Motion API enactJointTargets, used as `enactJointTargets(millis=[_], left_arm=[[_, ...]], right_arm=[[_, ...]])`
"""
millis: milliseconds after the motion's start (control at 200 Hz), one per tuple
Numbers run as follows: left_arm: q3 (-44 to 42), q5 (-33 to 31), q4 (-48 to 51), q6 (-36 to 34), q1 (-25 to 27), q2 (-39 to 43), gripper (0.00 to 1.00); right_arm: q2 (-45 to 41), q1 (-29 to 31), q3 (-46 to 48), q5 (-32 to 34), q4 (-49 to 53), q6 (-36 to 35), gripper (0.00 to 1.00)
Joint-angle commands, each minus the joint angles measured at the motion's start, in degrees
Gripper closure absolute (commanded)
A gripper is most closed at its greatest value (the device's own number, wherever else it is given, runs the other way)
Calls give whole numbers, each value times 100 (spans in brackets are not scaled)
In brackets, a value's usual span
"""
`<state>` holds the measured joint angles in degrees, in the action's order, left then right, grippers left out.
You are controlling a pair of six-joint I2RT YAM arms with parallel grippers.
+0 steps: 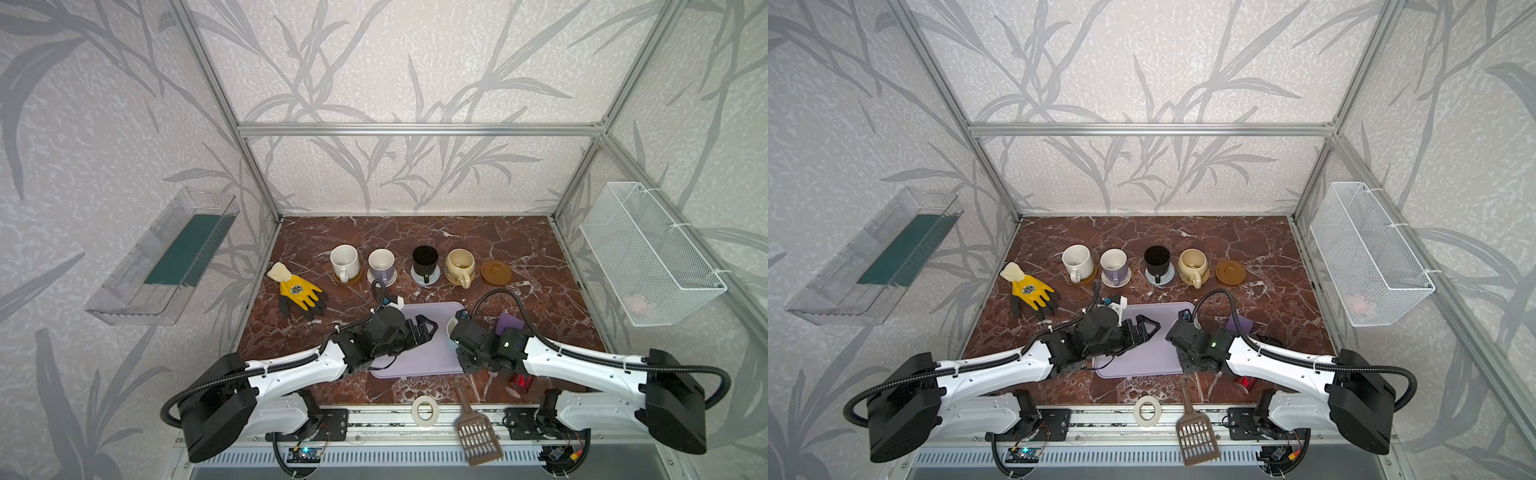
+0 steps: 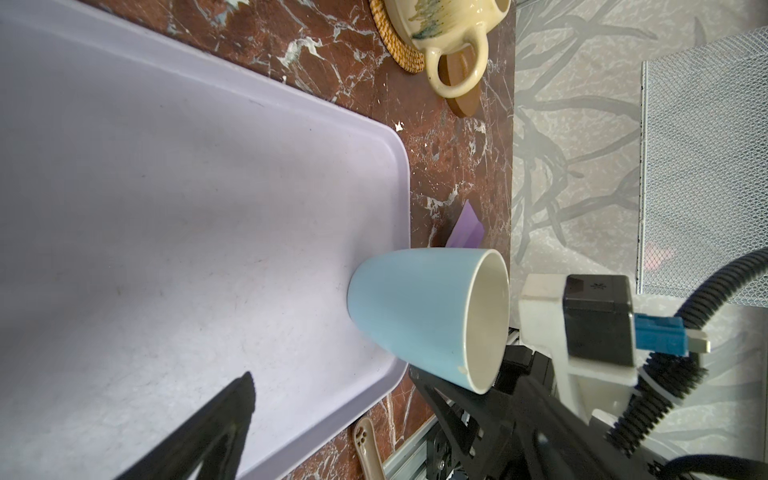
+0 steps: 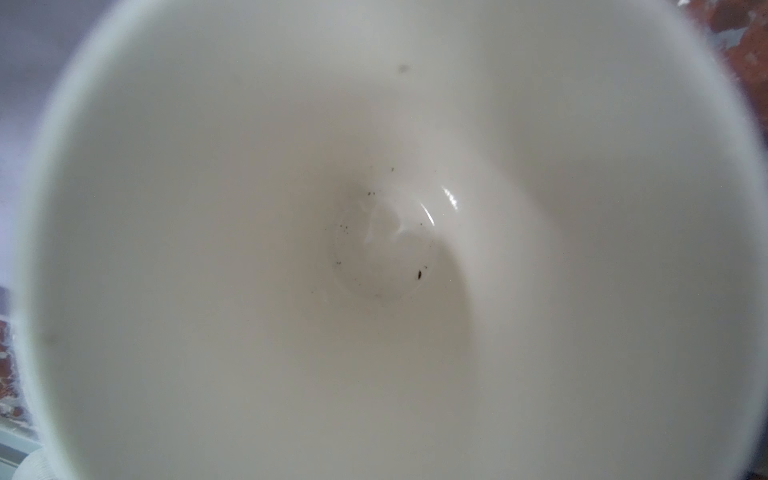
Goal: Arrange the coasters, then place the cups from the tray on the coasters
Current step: 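Lift the light blue mug out of the tray with the right gripper, then carry the light blue mug toward the empty wooden coaster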
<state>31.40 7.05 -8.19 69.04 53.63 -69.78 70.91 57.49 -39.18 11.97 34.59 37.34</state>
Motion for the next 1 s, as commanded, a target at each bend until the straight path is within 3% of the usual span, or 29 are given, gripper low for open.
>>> enactJointTargets(millis=[0, 365, 600, 745, 995], left_arm=[[-90, -117, -34, 13, 8, 113, 1], [-38, -182, 111, -62, -4, 262, 1], [232, -84, 331, -272, -63, 315, 1], [383, -49, 358, -383, -106, 320, 1], [629, -18, 356, -528, -186, 386, 1]], right_arm=[[220, -71, -206, 103, 40, -43, 73], [233, -102, -493, 37, 158, -302, 95], [24, -120, -597, 227, 152, -263, 100], [-144, -230, -574, 7, -135, -126, 100], [-371, -266, -609, 359, -143, -129, 100]])
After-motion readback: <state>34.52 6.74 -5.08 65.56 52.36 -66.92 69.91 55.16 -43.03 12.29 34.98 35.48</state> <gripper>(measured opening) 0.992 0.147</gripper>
